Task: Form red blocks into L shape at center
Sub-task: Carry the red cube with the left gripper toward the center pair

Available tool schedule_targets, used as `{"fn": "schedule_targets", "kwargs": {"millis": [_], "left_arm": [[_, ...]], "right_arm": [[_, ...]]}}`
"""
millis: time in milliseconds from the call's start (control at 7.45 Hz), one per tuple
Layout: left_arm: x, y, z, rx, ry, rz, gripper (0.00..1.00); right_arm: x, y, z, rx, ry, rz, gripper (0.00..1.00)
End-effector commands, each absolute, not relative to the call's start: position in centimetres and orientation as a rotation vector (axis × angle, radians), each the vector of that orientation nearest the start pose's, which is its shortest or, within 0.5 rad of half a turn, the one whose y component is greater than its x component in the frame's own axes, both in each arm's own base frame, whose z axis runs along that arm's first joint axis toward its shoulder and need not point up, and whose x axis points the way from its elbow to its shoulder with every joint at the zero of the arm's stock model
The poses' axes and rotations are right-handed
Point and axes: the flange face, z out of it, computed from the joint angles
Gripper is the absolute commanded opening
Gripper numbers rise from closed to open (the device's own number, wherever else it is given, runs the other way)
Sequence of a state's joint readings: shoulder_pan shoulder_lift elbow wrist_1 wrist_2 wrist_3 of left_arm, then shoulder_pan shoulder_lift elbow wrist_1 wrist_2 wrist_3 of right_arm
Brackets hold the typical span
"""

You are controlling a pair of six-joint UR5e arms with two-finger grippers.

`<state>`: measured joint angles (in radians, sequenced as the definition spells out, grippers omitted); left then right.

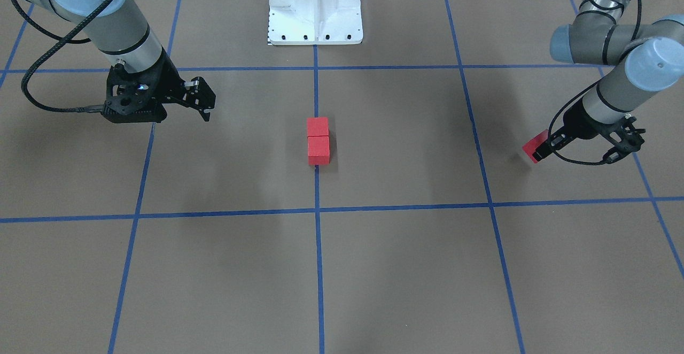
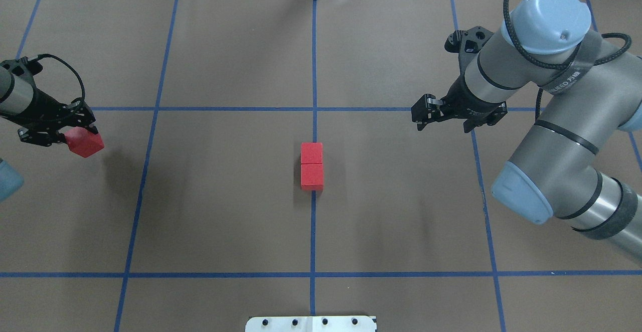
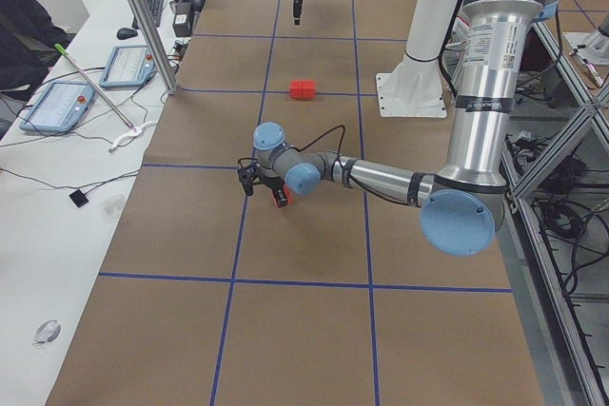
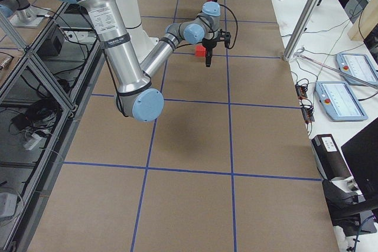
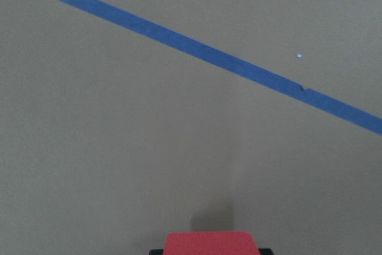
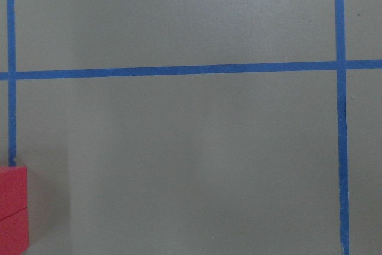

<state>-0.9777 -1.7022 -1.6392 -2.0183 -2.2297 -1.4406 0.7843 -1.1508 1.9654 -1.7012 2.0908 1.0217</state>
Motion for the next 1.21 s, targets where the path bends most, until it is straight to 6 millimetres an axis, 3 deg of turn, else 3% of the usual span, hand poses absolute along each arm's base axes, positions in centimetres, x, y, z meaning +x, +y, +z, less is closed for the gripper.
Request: {"fn": "schedule_targets", "kwargs": {"millis": [0,134,268,403,537,671,805,1073], "left_arm": [[29.8,-53.3,43.8,-0.325,0.881,-0.767,0.0],[33.4,-55.2,37.9,-0.361,0.809,-0.916,0.0],[38.7,-54.0,32.9,-0.409,0.772,-1.018,0.0],[42.2,-52.3,29.6,-0.468,0.775,-1.084,0.0],[47.1,-49.1,28.2,-0.512,0.745,-1.119,0.0],[49.8,-47.9,25.6,-0.545,0.744,-1.164,0.0],[52.0,-47.1,23.8,-0.574,0.735,-1.268,0.0],[55.6,-47.9,21.1,-0.576,0.675,-1.329,0.0]], "right_arm": [[-34.7,-46.6,27.1,0.019,-0.831,0.045,1.0],[-34.6,-46.6,27.0,0.021,-0.832,0.046,1.0],[-34.5,-46.7,27.1,0.023,-0.829,0.049,1.0],[-34.4,-46.6,27.5,0.027,-0.818,0.055,1.0],[-34.3,-46.7,28.0,0.025,-0.81,0.059,1.0],[-34.3,-46.5,29.0,0.011,-0.799,0.061,1.0],[-34.3,-46.5,29.1,0.01,-0.798,0.062,1.0],[-34.3,-46.5,29.2,0.009,-0.795,0.063,1.0]]}}
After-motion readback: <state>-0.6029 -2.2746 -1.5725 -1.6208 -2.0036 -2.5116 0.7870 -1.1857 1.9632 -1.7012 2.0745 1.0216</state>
